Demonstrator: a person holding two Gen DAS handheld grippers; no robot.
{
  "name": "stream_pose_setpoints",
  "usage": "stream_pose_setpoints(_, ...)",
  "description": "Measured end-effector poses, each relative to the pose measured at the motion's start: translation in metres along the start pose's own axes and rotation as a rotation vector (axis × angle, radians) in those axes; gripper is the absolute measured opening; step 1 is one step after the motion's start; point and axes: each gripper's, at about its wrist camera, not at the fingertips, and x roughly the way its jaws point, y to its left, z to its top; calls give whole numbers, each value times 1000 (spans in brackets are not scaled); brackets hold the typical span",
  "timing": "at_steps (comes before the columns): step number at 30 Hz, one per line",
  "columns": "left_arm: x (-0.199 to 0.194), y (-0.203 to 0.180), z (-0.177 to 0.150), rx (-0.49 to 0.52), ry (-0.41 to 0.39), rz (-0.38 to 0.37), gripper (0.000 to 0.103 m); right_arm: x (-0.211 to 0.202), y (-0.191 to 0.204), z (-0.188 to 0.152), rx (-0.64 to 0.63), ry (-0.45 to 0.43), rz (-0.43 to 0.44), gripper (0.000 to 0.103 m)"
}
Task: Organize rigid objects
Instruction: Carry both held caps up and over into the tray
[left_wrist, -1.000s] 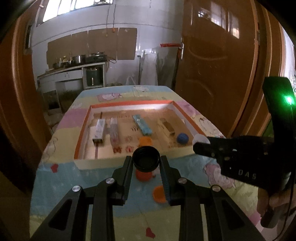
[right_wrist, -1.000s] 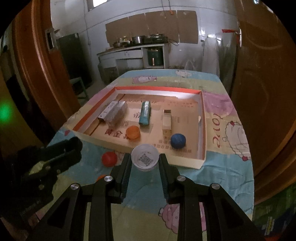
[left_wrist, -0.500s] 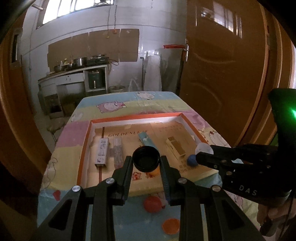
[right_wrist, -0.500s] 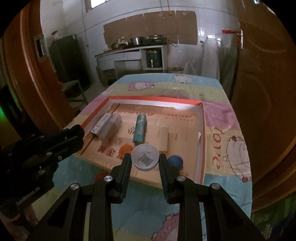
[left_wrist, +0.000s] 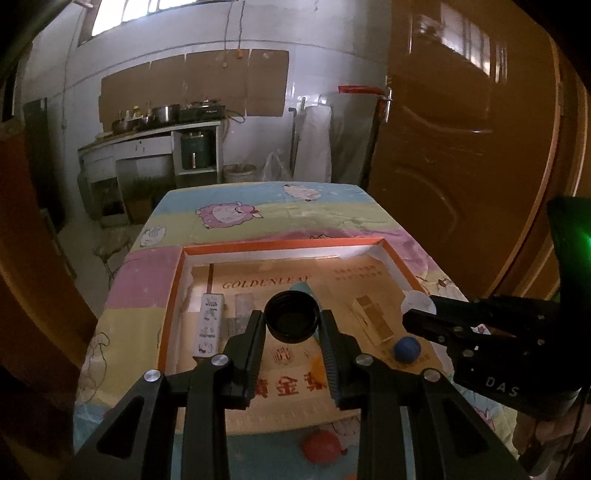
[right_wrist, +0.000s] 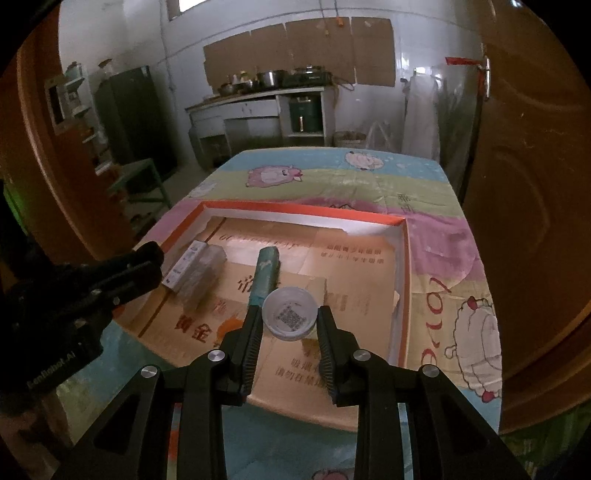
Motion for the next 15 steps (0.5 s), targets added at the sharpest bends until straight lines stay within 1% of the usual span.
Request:
stream_pose_setpoints(7,17,1,15,1,24,-1,30,11,-10,14,11,3,6,31)
stream_pose_setpoints(15,49,2,36,-1,68,-5,30,27,-25,34,19,15,10,31)
